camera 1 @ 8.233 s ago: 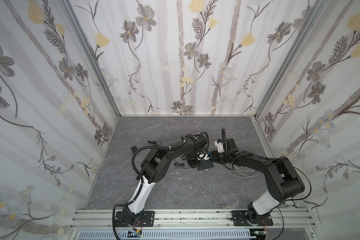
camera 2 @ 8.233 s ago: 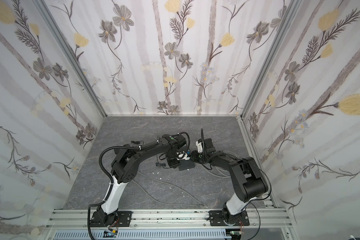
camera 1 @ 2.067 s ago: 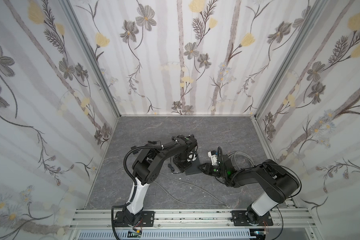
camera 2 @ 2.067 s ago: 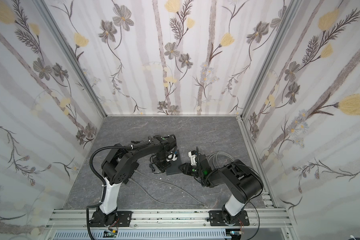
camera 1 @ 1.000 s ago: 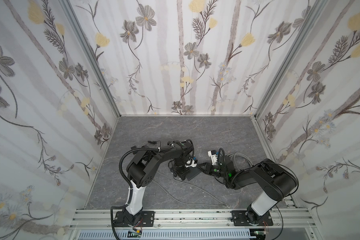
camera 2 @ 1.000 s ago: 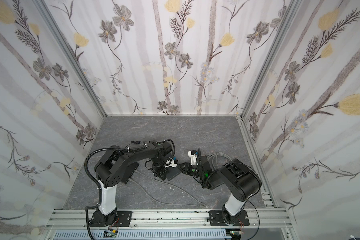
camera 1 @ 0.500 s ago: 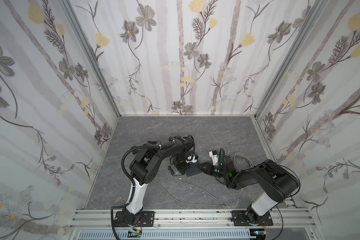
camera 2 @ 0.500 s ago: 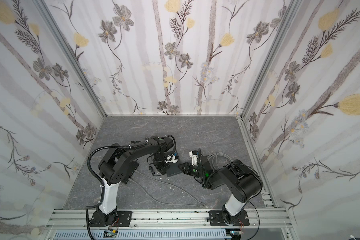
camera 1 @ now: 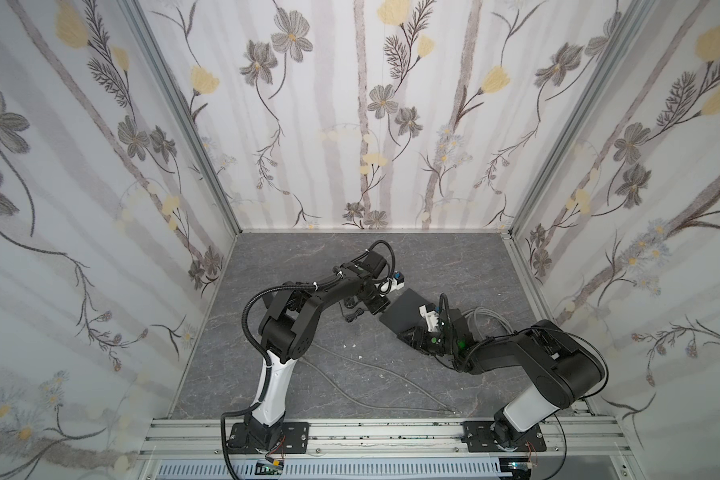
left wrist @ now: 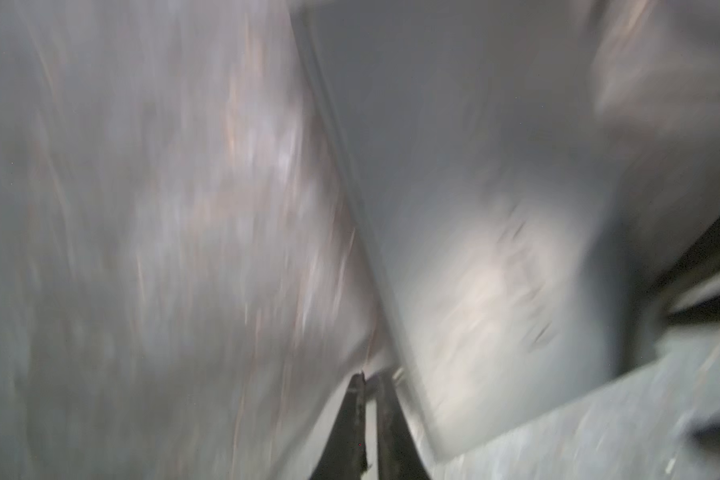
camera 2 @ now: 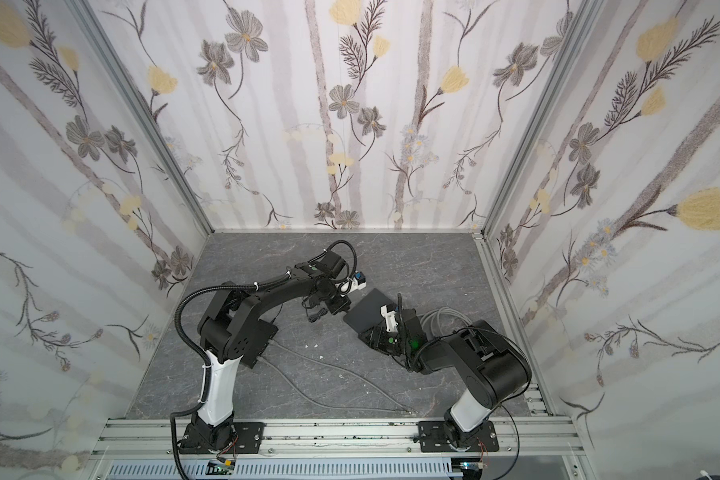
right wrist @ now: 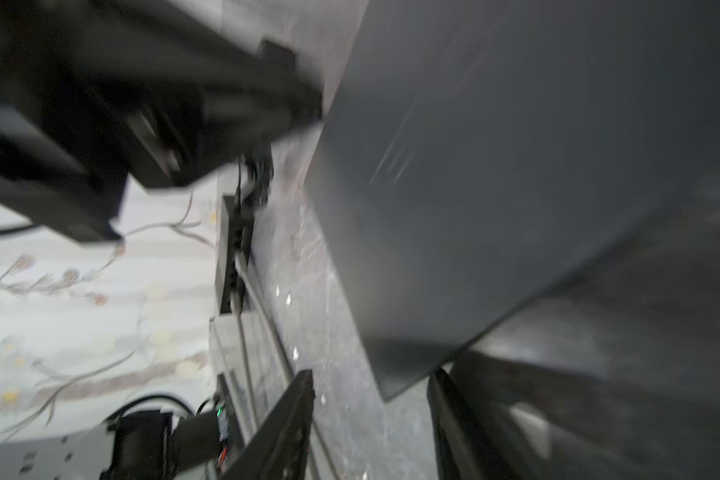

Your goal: Insert the plug into the switch port

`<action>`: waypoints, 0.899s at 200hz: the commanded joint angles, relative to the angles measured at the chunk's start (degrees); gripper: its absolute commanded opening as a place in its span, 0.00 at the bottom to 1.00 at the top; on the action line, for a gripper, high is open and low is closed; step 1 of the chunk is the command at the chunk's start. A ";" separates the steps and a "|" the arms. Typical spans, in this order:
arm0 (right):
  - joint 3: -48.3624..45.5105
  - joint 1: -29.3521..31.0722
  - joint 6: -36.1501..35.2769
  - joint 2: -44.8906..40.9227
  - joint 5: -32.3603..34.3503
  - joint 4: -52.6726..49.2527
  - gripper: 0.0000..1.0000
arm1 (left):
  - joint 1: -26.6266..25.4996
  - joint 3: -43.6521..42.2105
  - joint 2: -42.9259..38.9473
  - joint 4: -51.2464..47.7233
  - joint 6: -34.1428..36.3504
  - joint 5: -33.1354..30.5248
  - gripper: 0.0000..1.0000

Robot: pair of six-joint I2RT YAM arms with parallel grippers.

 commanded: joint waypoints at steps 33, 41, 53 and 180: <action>2.76 -4.93 -8.51 -7.34 -4.18 -13.83 0.49 | -0.19 -2.03 -2.93 13.26 1.47 9.07 0.26; 2.99 -5.85 -9.65 -8.95 -3.98 -15.90 0.50 | -0.19 -2.46 -3.48 13.18 1.55 8.58 0.27; 3.03 -7.27 -10.82 -11.20 -3.78 -18.53 0.50 | 0.03 -2.93 -4.36 13.12 1.48 7.55 0.29; 15.31 -19.59 -5.32 -8.65 11.92 -36.08 0.70 | -0.02 -11.25 -33.04 -0.98 -27.83 -3.00 0.52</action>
